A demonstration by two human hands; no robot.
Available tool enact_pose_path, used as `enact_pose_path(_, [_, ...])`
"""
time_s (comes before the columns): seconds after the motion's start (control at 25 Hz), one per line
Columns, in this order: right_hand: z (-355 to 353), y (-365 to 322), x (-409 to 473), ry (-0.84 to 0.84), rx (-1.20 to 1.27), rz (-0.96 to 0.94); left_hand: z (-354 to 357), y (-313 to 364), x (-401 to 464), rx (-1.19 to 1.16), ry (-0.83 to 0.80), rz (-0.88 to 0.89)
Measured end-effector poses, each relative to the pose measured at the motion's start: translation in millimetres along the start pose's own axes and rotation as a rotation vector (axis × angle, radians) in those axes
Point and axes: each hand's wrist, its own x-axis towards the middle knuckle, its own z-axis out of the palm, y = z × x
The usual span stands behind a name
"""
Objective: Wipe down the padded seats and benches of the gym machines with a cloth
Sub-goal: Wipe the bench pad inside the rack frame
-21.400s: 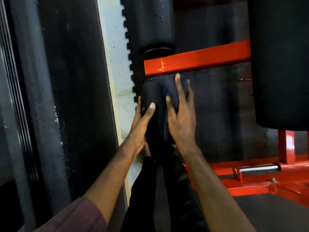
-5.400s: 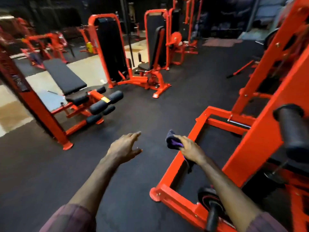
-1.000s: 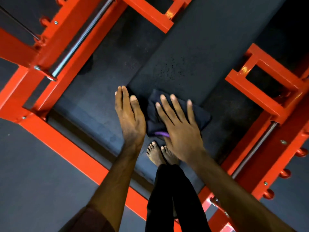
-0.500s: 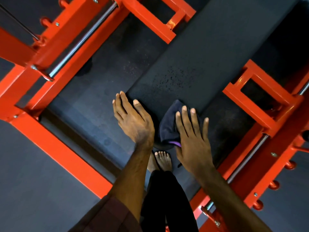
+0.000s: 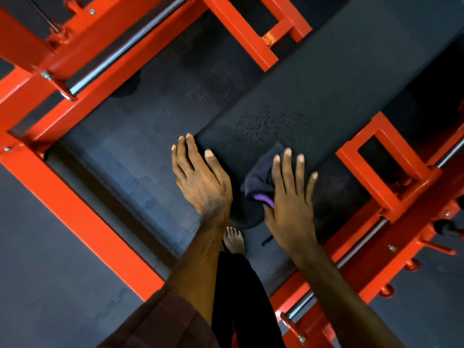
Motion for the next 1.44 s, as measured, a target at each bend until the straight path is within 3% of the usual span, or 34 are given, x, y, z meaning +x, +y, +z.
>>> enact_pose_path(0.12, [-12, -16, 47, 0.022, -0.019, -0.028, -2, 0, -2, 0.028, -0.032, 0.003])
enact_pose_path(0.32, [-12, 7, -5, -0.069, -0.092, -0.227, -3, 2, 0, 0.045, -0.046, -0.038])
enact_pose_path(0.52, [-29, -33, 91, -0.023, -0.098, -0.33, 0, -4, 2, 0.011, -0.024, 0.025])
enact_pose_path(0.64, [-29, -14, 79, -0.055, -0.126, -0.435, -2, -3, -1, 0.031, -0.055, 0.012])
enact_pose_path(0.76, [-32, 17, 48, -0.099, -0.166, -0.444, -3, 3, 3, 0.051, -0.051, -0.015])
enact_pose_path(0.92, [-39, -26, 117, -0.016, -0.077, -0.43, -2, 0, 3, 0.037, -0.052, 0.019])
enact_pose_path(1.08, [-41, -16, 134, -0.04, -0.125, -0.629, -2, -1, 3, 0.037, -0.053, 0.024])
enact_pose_path(1.24, [-37, 21, 88, -0.09, -0.197, -0.591, -4, 3, 3, 0.043, -0.059, -0.015])
enact_pose_path(1.44, [-47, -29, 151, -0.014, -0.096, -0.586, -3, 0, 4, 0.063, -0.042, 0.02])
